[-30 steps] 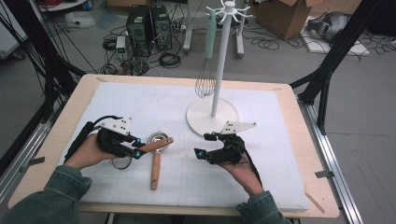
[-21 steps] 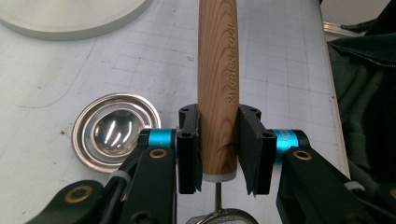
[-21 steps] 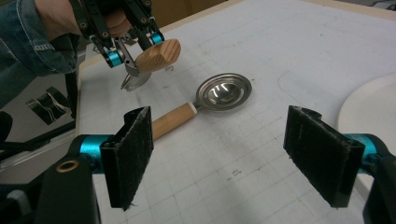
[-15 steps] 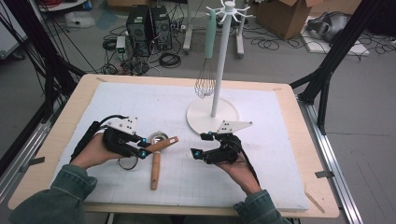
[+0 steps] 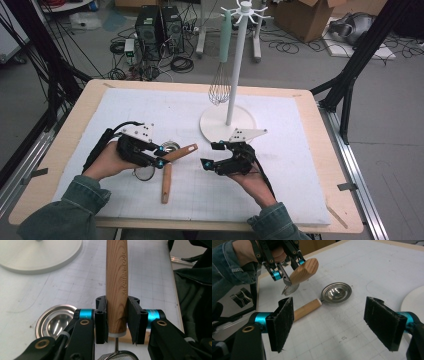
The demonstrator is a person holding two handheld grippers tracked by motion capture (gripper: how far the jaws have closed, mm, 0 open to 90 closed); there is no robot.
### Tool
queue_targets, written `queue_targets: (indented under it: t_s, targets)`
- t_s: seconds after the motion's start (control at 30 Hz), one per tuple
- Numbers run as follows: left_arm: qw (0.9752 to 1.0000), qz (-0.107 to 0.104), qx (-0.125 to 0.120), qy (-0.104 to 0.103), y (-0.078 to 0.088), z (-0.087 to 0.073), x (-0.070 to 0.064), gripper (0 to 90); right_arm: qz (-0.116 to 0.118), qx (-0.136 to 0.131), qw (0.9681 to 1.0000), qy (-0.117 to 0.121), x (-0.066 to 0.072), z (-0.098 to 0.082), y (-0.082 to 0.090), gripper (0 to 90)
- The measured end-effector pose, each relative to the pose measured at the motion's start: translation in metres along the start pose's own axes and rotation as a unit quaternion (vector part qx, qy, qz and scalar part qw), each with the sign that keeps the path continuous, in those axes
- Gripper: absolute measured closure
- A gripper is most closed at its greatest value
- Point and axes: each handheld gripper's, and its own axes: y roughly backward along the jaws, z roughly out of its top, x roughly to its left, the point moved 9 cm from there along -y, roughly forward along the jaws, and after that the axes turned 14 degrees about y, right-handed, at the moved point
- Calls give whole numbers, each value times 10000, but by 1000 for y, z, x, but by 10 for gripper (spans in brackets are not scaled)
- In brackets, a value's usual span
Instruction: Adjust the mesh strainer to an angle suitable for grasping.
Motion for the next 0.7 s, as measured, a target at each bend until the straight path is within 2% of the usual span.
queue_targets:
  t_s: [0.23, 0.4, 0.7]
  targets:
    - [10000, -31, -44, -40, -13, 15, -7, 702, 81, -124, 9999, 33, 4, 10, -4, 249]
    - [10000, -31, -57, -31, -23, 22, -10, 702, 239, -144, 9996, 63, 9, 12, -9, 320]
    - [9997, 36, -200, 114, -33, 33, -13, 702, 296, -228, 9993, 65, 11, 16, -10, 480]
